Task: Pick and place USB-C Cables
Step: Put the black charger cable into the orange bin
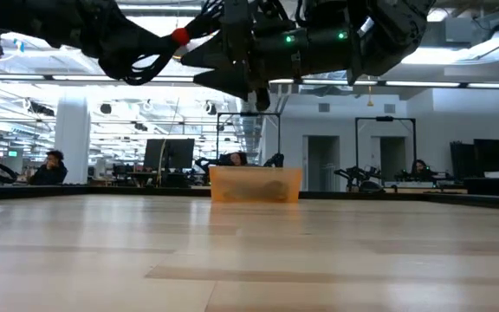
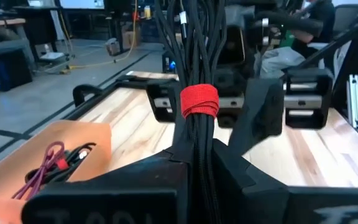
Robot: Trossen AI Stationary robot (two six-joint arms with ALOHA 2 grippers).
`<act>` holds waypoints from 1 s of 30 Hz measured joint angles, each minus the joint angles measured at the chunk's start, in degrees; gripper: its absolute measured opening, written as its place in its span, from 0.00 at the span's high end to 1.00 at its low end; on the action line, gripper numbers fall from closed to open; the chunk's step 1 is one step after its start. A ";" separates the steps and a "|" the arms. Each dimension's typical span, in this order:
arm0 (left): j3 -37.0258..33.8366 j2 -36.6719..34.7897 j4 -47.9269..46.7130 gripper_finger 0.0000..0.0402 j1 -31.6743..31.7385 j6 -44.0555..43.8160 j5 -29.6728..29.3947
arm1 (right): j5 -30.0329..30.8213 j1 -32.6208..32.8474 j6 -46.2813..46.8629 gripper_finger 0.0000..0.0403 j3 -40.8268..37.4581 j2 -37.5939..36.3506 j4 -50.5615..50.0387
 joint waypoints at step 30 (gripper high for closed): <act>0.00 1.04 -1.01 0.96 0.00 0.19 3.36 | -5.16 -0.02 -10.60 0.77 0.04 -4.94 1.82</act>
